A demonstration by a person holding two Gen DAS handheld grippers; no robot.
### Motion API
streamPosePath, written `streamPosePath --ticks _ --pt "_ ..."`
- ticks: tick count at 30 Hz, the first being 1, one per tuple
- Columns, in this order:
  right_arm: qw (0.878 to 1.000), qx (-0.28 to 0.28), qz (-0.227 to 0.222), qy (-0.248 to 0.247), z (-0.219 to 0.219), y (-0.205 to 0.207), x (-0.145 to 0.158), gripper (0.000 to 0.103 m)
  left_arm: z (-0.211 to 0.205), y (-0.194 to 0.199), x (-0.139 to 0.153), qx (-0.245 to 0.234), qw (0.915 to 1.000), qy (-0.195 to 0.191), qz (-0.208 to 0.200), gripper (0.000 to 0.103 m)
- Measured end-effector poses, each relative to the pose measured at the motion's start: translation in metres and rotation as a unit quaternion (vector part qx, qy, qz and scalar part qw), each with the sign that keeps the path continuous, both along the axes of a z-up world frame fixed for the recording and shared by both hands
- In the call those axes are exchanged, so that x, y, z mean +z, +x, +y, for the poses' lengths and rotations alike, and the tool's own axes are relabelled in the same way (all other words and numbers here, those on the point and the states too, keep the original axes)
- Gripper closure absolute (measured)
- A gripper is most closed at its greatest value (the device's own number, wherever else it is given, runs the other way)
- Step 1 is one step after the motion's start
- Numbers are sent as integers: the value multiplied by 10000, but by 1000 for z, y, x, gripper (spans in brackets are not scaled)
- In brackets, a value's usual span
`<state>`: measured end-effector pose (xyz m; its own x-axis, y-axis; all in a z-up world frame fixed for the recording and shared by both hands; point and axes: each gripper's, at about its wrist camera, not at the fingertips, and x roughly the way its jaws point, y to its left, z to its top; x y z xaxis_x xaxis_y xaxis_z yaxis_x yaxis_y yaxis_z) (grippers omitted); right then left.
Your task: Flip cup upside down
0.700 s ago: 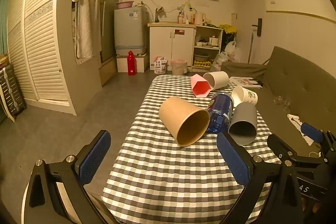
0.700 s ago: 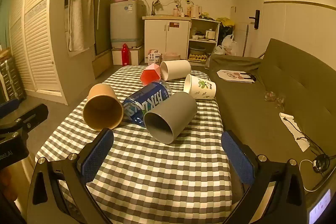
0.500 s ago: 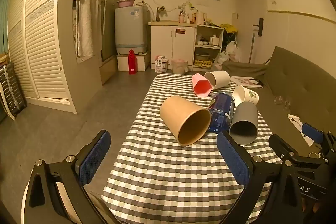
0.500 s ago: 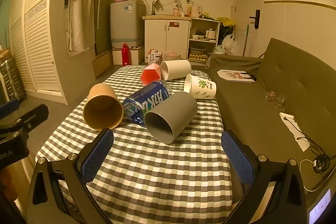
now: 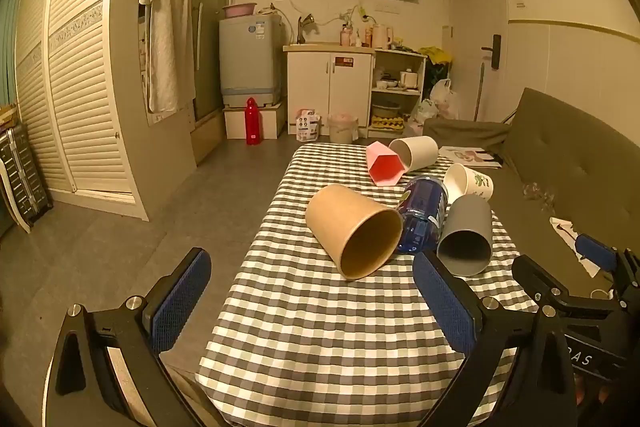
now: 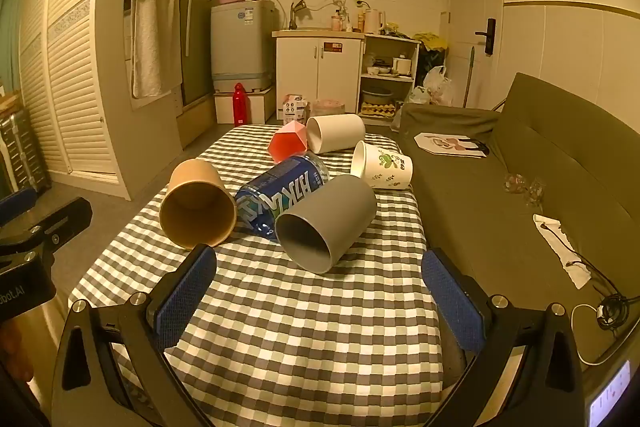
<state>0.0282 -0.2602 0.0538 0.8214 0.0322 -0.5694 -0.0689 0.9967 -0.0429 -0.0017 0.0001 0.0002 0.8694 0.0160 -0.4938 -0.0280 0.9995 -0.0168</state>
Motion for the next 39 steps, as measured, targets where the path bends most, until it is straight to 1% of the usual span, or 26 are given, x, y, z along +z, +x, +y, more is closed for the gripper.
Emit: streamPosePath --ticks 17,20,39 --pt "10000 10 22 -14 0 -1 5 0 1 -1 0 13 10000 -11 2 0" --pt "10000 30 31 -15 2 0 -2 0 0 -1 0 12 10000 -5 -4 0" --pt "10000 39 58 -25 3 0 -4 0 -1 0 0 13 10000 6 5 0"
